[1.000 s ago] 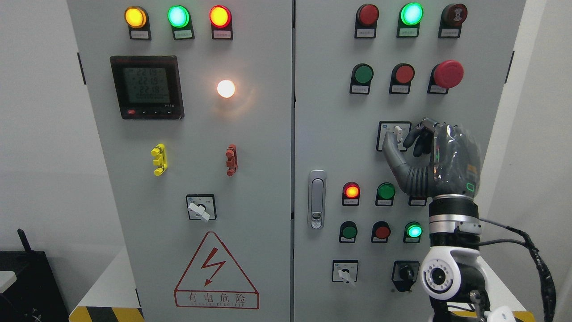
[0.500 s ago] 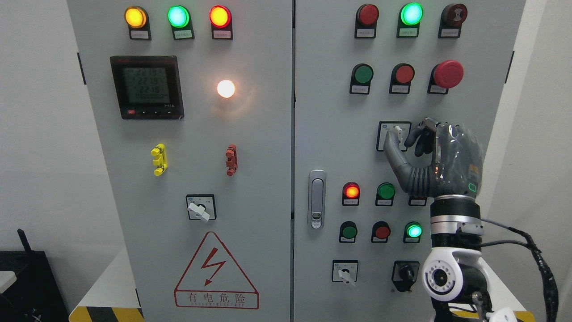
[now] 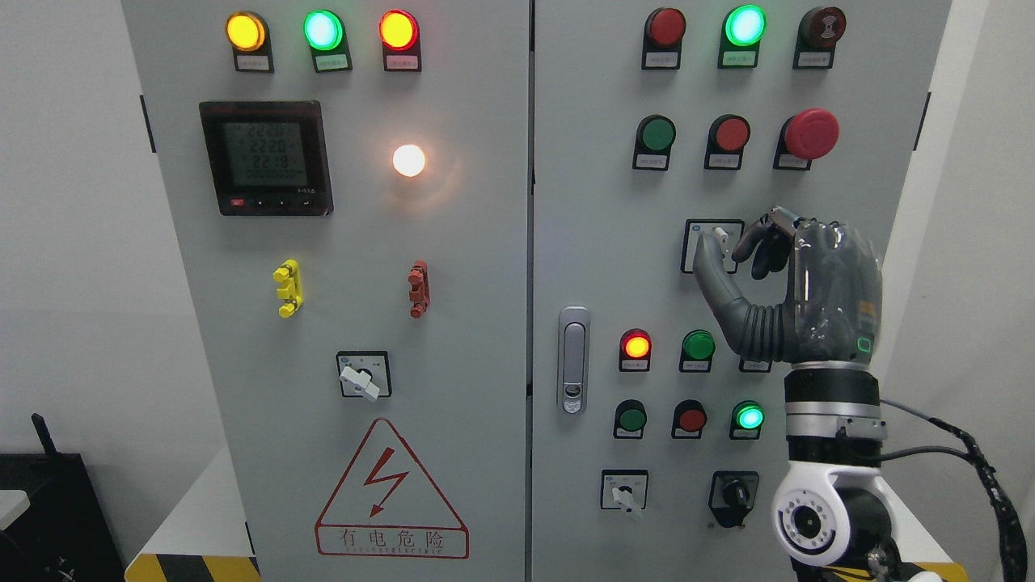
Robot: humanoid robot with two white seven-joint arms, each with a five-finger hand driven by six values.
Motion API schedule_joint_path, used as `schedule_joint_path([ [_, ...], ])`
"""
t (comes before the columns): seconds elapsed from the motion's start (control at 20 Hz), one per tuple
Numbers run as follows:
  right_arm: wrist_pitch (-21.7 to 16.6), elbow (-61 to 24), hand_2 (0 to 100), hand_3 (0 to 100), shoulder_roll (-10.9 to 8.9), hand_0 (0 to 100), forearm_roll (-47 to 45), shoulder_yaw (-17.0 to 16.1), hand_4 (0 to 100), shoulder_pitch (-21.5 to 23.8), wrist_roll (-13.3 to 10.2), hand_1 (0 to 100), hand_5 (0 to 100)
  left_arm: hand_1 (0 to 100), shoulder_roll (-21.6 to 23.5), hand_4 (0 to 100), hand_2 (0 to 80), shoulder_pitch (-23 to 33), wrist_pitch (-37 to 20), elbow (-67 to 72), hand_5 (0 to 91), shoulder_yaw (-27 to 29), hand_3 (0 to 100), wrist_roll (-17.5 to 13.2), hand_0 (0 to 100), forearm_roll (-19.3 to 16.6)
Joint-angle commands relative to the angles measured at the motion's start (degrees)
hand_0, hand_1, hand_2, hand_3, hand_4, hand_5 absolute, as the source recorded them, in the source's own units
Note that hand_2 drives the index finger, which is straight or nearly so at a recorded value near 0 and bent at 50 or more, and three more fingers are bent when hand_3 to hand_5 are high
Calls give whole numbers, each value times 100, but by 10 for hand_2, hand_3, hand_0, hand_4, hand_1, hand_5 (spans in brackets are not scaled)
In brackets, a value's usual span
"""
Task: Rotate and turn off gray switch
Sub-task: 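Open the right hand's fingers to release the switch handle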
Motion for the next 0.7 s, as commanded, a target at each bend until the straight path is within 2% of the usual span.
schedule_joint_path([
  [0.0,-816,-349,570,894,-269,368,-14,-371,826,426,-139,384,965,389,0,0,0,0,-5,79,0,-9,0,7,120,0],
  [0.1,-1177,-428,498,797,-339,355,-14,-512,717,690,-139,380,703,389,0,0,0,0,-5,88,0,-9,0,7,120,0],
  [0.2,-1450,-446,468,734,-401,352,-40,-609,609,849,-139,378,554,389,0,0,0,0,-5,79,0,-9,0,-1,120,0],
  [0.25,-1573,-446,418,609,-419,352,-41,-661,466,902,-130,375,365,389,0,0,0,0,-5,79,0,-9,0,7,120,0],
  [0.3,-1705,-446,390,529,-419,353,-41,-714,368,954,-121,372,259,389,0,0,0,0,-5,79,0,-9,0,7,120,0],
  [0.4,-1899,-454,292,305,-480,362,-49,-802,164,1007,-112,355,62,389,0,0,0,0,-5,79,0,-9,0,7,120,0],
  [0.5,-1908,-524,239,189,-620,375,-49,-838,30,1165,-95,326,0,389,0,0,0,0,-5,79,0,-9,0,7,120,0],
  [0.65,-1917,-630,165,98,-735,392,-58,-890,0,1377,-77,281,0,389,0,0,0,0,-5,79,0,-9,0,7,120,0],
])
